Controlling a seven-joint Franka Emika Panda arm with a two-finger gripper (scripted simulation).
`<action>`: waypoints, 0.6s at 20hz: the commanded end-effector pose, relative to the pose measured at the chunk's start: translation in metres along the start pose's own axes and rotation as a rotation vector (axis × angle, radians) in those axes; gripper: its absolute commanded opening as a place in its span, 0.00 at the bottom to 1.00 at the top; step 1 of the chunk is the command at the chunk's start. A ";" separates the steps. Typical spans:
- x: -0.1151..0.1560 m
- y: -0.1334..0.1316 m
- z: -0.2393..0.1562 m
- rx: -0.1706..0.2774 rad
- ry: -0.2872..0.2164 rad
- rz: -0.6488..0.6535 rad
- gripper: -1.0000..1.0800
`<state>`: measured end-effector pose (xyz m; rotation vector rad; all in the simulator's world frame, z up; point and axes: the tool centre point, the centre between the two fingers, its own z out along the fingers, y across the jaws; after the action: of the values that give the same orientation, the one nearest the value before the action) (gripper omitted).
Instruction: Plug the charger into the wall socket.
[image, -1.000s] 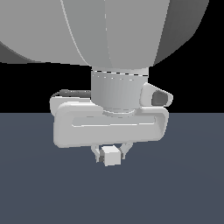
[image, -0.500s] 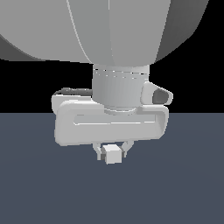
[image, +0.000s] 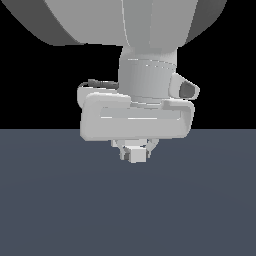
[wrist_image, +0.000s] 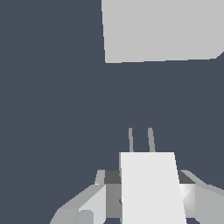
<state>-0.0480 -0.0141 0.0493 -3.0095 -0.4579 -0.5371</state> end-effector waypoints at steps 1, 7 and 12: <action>0.011 0.008 -0.011 0.004 0.001 -0.014 0.00; 0.033 0.022 -0.030 0.014 0.001 -0.038 0.00; 0.042 0.027 -0.037 0.019 0.002 -0.048 0.00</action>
<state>-0.0163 -0.0317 0.0966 -2.9887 -0.5274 -0.5372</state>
